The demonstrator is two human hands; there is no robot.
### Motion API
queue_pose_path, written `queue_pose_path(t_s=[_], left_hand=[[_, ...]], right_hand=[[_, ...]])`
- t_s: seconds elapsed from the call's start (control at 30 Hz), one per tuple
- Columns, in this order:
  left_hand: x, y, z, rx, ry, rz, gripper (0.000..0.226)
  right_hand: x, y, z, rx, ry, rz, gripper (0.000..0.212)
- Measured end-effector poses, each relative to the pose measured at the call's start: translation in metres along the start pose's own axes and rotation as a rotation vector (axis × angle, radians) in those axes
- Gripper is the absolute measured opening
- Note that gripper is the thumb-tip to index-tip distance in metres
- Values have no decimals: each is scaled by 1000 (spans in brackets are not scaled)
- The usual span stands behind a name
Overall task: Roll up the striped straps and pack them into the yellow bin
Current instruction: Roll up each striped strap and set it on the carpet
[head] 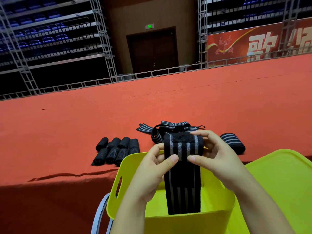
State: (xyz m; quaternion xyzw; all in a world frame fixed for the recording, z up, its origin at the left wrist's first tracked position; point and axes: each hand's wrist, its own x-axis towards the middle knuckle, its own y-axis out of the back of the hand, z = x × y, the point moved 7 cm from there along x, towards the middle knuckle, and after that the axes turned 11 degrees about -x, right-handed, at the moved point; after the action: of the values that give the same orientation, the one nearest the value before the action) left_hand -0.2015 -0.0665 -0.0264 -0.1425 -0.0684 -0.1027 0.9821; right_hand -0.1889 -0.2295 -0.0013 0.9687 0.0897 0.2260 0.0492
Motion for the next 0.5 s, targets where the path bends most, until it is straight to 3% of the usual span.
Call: queue_pose_path(t_s=[0.3,0.5], left_hand=[[-1,-3,-7,-36,78,42,40],[0,-3,-3,-94,69,58,66]], right_hand=[[1,9,-12,-56,99,148,55],[-2,-3,-17,-187,229,111,71]])
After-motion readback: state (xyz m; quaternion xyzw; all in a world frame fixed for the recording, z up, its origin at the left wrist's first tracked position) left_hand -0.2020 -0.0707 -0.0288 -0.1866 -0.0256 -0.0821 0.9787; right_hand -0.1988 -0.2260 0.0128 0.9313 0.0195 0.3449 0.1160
